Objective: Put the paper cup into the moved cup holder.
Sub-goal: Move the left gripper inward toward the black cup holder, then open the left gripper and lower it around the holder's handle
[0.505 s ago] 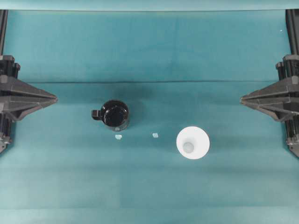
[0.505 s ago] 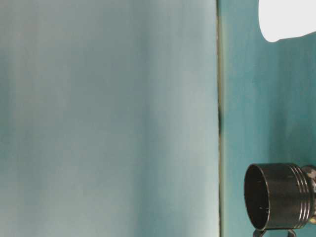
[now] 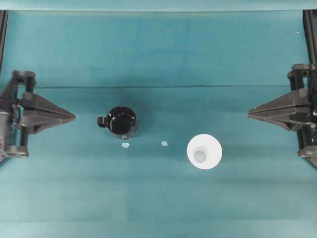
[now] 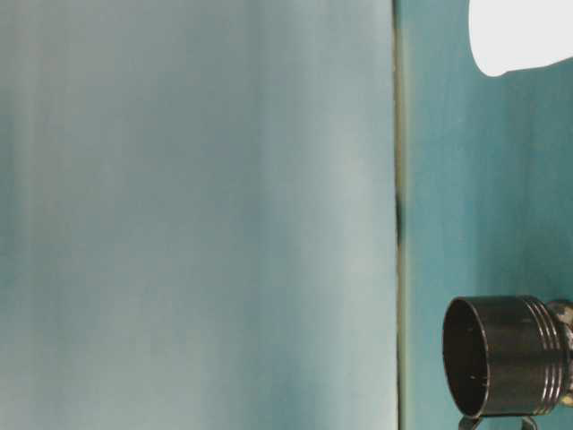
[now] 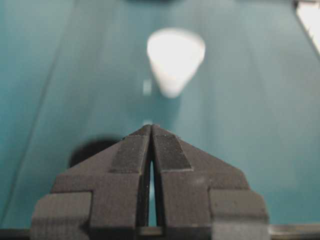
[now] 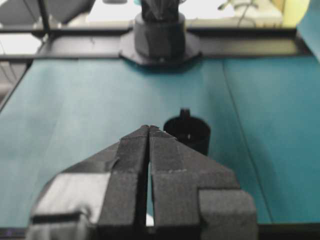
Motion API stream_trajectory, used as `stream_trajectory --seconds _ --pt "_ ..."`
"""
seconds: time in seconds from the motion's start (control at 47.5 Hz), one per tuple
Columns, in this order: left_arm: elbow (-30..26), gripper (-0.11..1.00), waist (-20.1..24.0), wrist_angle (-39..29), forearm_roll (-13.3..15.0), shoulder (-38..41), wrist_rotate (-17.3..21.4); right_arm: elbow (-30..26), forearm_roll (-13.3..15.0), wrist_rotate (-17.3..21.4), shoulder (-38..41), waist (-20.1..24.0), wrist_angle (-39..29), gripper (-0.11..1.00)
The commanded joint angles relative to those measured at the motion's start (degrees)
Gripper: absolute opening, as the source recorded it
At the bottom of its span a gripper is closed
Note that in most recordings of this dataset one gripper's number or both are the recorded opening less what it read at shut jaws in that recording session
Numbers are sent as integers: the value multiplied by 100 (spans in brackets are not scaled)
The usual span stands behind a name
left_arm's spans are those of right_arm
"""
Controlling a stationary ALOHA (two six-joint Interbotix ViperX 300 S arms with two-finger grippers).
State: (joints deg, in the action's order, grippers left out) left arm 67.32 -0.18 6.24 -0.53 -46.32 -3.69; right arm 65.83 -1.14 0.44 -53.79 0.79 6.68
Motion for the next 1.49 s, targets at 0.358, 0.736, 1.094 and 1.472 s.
stream_trajectory --seconds 0.358,0.736,1.094,1.472 --pt "9 1 396 -1151 -44 615 105 -123 -123 53 193 9 -246 3" --pt "255 1 738 -1222 -44 738 132 -123 -123 220 255 9 -246 3" --pt "299 7 853 -1125 -53 993 466 -132 -123 229 255 -26 -246 2" --pt "527 93 932 -703 -53 1151 650 -132 -123 255 255 -70 -246 2"
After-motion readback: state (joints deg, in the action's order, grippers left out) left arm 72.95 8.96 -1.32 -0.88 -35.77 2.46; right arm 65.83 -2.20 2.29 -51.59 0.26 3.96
